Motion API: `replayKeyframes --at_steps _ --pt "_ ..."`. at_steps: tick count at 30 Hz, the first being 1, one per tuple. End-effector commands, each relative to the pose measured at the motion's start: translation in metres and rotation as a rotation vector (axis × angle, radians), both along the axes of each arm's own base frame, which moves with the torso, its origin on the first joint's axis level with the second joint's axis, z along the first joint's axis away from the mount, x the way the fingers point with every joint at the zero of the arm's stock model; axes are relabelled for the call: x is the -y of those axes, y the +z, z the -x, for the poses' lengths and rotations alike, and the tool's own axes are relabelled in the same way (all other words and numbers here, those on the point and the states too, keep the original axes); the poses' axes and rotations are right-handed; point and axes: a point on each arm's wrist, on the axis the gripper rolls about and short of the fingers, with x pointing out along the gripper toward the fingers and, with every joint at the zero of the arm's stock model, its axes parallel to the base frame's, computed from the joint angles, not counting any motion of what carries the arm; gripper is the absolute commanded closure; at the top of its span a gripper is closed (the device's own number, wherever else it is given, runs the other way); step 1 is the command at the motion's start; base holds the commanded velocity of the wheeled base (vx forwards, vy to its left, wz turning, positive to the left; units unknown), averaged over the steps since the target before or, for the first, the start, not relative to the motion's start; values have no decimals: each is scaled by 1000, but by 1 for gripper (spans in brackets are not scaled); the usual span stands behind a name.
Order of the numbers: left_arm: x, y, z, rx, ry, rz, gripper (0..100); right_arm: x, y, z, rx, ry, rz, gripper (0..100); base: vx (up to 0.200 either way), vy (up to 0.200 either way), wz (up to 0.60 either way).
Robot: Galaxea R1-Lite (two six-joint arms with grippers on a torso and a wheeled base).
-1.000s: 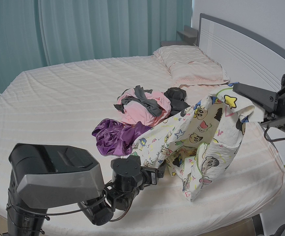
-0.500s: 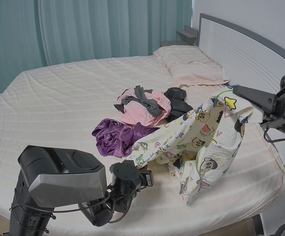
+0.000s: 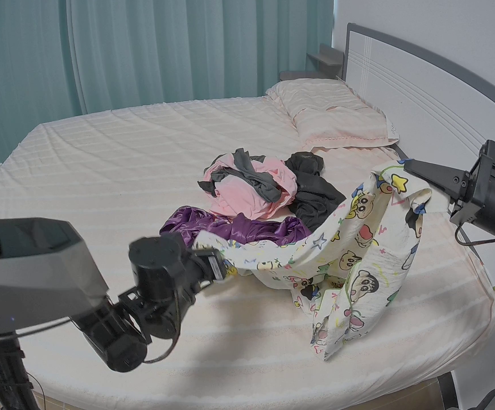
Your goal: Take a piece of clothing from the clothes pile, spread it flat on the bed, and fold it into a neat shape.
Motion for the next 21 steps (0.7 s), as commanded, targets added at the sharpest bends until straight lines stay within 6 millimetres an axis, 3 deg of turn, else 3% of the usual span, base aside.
replayKeyframes --at_steps 1,3,4,8,10,13,15,16,21 --pt "-28 113 -9 288 97 117 100 -1 -1 -36 0 -75 28 100 0 0 0" --pt "-29 133 -7 308 102 131 100 -3 6 -42 40 -101 37 100 0 0 0" --pt "-32 156 -2 329 103 148 100 -4 19 -47 93 -139 37 100 0 0 0" --pt "-42 208 15 450 104 230 100 -6 54 -49 210 -183 -7 100 0 0 0" --pt "-46 223 22 487 105 254 100 -4 70 -47 260 -194 -29 100 0 0 0" --pt "-53 234 31 508 114 267 100 -4 77 -44 284 -195 -38 100 0 0 0" --pt "-55 234 34 506 117 267 100 -5 75 -42 278 -192 -36 100 0 0 0" --pt "-58 221 38 466 119 239 100 -9 57 -42 222 -177 -12 100 0 0 0" --pt "-71 169 57 311 105 141 100 -9 13 -42 136 -229 102 100 0 0 0"
